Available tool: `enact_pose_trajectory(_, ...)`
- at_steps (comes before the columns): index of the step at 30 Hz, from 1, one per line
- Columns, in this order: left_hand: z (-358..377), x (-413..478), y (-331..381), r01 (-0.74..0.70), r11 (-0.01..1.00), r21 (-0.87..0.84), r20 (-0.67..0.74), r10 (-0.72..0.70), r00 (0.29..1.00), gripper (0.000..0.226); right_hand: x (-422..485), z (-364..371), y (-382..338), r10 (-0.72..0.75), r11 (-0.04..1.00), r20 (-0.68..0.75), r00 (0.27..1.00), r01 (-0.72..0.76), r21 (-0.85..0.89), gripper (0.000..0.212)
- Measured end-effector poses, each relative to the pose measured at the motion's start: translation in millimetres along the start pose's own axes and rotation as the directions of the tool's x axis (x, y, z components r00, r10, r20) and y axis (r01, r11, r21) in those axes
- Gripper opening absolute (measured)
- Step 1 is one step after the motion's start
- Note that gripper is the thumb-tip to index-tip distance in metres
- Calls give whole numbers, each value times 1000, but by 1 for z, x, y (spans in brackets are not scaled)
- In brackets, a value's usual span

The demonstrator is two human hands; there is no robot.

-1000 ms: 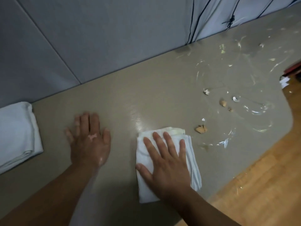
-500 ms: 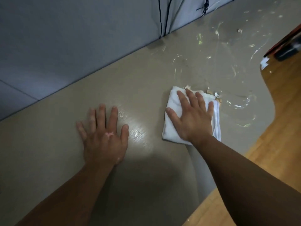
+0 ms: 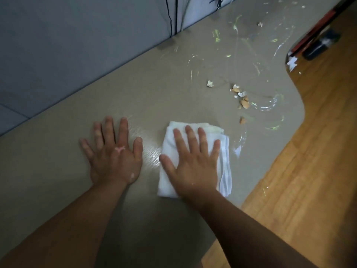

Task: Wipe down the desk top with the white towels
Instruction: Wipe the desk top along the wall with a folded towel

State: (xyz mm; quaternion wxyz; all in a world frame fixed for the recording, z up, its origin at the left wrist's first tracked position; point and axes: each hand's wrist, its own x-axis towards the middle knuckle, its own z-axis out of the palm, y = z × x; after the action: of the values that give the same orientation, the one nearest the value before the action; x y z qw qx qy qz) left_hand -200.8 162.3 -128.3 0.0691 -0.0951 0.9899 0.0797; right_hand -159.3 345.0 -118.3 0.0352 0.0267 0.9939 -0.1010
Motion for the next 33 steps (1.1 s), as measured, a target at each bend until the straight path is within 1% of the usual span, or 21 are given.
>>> enact_pose_trajectory(4, 0, 1, -2, -4, 1000, -6, 18, 4, 1000, 69, -63, 0, 17, -95, 995, 99, 991, 97, -15, 73)
enact_pose_trajectory(7, -1, -1, -1, -4, 1000, -1, 11, 4, 1000, 67, -73, -5, 40, -101, 994, 111, 989, 104, -21, 73)
enact_pose_trajectory(10, -4, 4, 8, 3, 1000, -17, -8, -3, 1000, 60, -60, -10, 58, -43, 998, 96, 994, 46, -31, 72)
enact_pose_trajectory(12, -6, 9, 17, -20, 999, -50, -54, 17, 998, 53, -46, -14, 71, 1, 999, 79, 997, 2, -44, 72)
enact_pose_trajectory(14, -5, 11, 29, -98, 993, -64, -65, 94, 993, 58, -29, -18, 85, 48, 998, 63, 997, -45, -46, 73)
enact_pose_trajectory(16, -2, 11, 47, -183, 981, -73, -25, 181, 983, 66, -12, -21, 100, 85, 995, 49, 995, -83, -52, 74)
enact_pose_trajectory(18, 4, 12, 66, -234, 968, -91, 11, 236, 972, 67, 5, -24, 114, 117, 991, 29, 993, -115, -70, 74)
enact_pose_trajectory(22, 14, 16, 89, -211, 976, -46, 32, 212, 977, 63, 37, -27, 138, 185, 979, -38, 982, -187, -77, 73)
enact_pose_trajectory(25, 15, 15, 89, -209, 978, 3, 1, 209, 978, 64, 66, -33, 156, 237, 969, -45, 970, -239, -59, 75)
enact_pose_trajectory(28, 16, 15, 88, -217, 976, 13, 7, 217, 976, 65, 89, -38, 167, 307, 951, -46, 950, -309, -29, 76)
enact_pose_trajectory(33, 16, 16, 89, -205, 979, 10, 23, 205, 979, 67, 89, -36, 159, 367, 929, -45, 929, -369, -36, 75)
